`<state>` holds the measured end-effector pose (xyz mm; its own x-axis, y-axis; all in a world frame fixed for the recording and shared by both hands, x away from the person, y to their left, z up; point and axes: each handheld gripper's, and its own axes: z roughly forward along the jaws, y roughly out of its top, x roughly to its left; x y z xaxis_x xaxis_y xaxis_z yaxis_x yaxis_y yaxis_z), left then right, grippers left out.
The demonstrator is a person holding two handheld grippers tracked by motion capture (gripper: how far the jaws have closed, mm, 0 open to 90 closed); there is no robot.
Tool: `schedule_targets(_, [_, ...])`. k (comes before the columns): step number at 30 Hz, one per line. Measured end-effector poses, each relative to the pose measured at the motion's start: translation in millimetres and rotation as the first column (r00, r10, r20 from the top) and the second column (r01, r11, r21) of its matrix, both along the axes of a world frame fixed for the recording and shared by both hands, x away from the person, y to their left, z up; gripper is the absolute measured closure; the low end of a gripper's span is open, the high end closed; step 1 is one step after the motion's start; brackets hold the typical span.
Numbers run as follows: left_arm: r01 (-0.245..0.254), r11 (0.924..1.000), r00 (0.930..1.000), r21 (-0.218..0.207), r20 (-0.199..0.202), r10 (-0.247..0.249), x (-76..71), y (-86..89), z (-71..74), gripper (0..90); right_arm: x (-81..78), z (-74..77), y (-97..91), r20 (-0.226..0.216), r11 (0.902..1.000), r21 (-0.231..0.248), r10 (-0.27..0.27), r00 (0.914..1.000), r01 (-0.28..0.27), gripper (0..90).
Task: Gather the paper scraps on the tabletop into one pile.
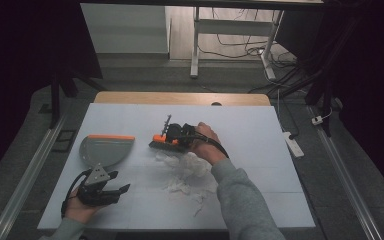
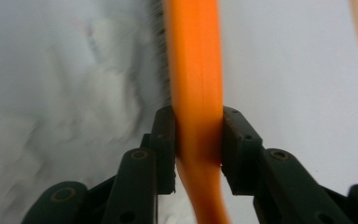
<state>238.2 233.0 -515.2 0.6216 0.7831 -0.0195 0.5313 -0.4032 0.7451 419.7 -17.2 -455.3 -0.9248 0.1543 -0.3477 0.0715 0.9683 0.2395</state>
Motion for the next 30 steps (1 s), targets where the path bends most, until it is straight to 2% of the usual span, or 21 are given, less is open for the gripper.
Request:
schedule_targets(3, [0.001,1.0000,1.0000,0.003,-0.001,-0.001,0.3,0.0,-0.3,35.8,-10.3,3.1,-7.6,-0.040,0.9991,0.001,0.043,0.9983,-0.043,69.6])
schedule_targets(5, [0.000,1.0000,1.0000,0.002,-0.004,0.000,0.5,0.0,-0.6,35.8,-15.3,3.7,-13.4,-0.035,0.9984,0.003,0.057,0.9978,-0.056,69.6])
schedule_targets(9, [0.000,1.0000,1.0000,0.004,-0.003,0.000,-0.1,-0.6,-0.4,35.8,-21.0,6.2,-24.9,-0.070,0.9967,0.024,0.080,0.9943,-0.078,69.6])
schedule_targets(10, [0.000,1.0000,1.0000,0.005,-0.003,0.000,0.0,-0.7,-0.4,35.8,-21.8,7.5,-27.2,-0.079,0.9967,0.031,0.077,0.9939,-0.075,69.6])
schedule_targets(11, [0.000,1.0000,1.0000,0.004,-0.005,0.000,0.1,-0.9,-0.5,35.8,-21.4,9.3,-29.3,-0.067,0.9965,0.040,0.076,0.9949,-0.073,69.6])
schedule_targets(13, [0.000,1.0000,1.0000,0.006,-0.003,0.000,0.2,-0.7,-0.5,35.8,-19.7,14.4,-34.2,-0.064,0.9961,0.079,0.045,0.9969,-0.040,69.6])
schedule_targets(15, [-0.001,1.0000,1.0000,0.005,-0.001,0.001,0.1,-0.2,-0.4,35.8,-16.3,20.5,-39.6,-0.062,0.9909,0.134,0.002,0.9981,0.007,69.6])
schedule_targets(18, [-0.002,1.0000,1.0000,0.006,-0.003,0.002,0.5,0.1,-0.6,35.8,-12.6,27.9,-46.9,-0.060,0.9671,0.240,-0.071,0.9957,0.083,69.5])
schedule_targets(19, [-0.002,1.0000,1.0000,0.006,-0.003,0.002,0.5,0.1,-0.6,35.8,-12.0,29.5,-48.9,-0.055,0.9581,0.266,-0.096,0.9939,0.107,69.6])
schedule_targets(22, [-0.003,1.0000,1.0000,0.007,0.000,0.003,0.1,0.0,-0.2,35.8,-10.9,31.6,-54.2,-0.080,0.9298,0.331,-0.143,0.9864,0.162,69.6])
schedule_targets(26, [-0.004,1.0000,1.0000,0.007,0.000,0.004,0.1,0.0,-0.2,35.8,-13.7,31.6,-55.1,-0.121,0.9026,0.372,-0.184,0.9755,0.216,69.6])
schedule_targets(30, [-0.008,0.9999,1.0000,0.009,-0.003,0.008,0.5,0.7,-0.6,35.8,-26.0,34.3,-43.6,-0.156,0.8882,0.395,-0.187,0.9698,0.235,69.6])
